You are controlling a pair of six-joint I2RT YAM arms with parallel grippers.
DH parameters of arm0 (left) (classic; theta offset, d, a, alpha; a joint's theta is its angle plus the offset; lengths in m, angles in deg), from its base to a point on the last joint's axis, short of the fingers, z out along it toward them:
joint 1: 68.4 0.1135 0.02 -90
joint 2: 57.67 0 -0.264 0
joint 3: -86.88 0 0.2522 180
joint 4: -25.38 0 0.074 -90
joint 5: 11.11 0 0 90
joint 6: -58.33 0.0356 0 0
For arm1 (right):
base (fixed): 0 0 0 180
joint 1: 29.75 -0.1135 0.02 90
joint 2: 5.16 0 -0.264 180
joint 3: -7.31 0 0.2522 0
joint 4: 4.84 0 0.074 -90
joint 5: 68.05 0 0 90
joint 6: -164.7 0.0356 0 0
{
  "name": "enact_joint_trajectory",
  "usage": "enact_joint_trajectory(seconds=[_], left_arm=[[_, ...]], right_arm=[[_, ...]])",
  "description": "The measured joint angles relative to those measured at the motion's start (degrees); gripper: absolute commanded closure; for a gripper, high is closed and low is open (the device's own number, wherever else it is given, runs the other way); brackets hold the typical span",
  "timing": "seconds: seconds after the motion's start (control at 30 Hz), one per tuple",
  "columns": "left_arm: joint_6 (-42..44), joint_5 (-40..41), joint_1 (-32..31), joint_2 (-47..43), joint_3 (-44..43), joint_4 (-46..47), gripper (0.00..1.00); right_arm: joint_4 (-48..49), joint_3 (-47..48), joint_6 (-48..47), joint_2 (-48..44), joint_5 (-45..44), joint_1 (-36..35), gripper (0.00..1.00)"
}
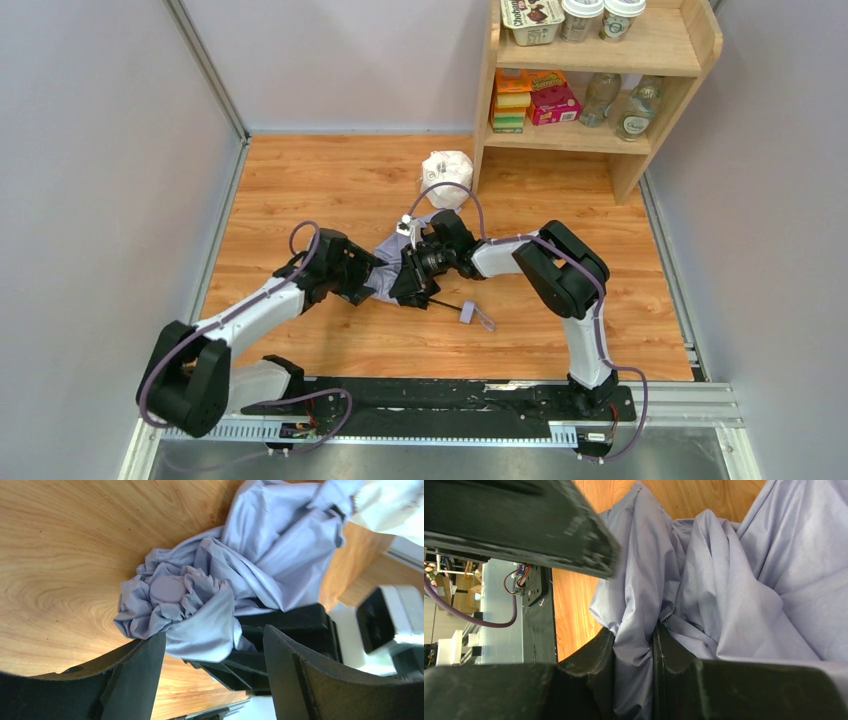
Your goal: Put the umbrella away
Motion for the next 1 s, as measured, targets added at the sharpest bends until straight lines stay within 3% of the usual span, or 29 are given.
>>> enact_joint_trajectory(seconds=[0.3, 0.67, 0.83, 1.0], left_arm=[[-0.26, -5.01, 0.74, 10.99, -6.03, -6.1, 0.21], [0.94, -3.78, 0.35, 5.81, -7.08, -17.53, 0.2], [-0.07, -3.61, 0.33, 6.75, -7.08, -17.0, 0.2], [-0.42, -4.13, 0.44, 13.2, -7.08, -11.89, 0.2]], right_arm=[[-1.7, 0.11, -1.64, -0.28, -1.09, -0.17, 1.0], [-2.86, 0.15, -2.6, -0.81, -1.01, -0.39, 1.0], [-2.95, 0.15, -2.75, -0.9, -1.07, -0.44, 1.0], [-3.41, 0.28, -2.67, -0.9, -1.38, -0.52, 1.0]])
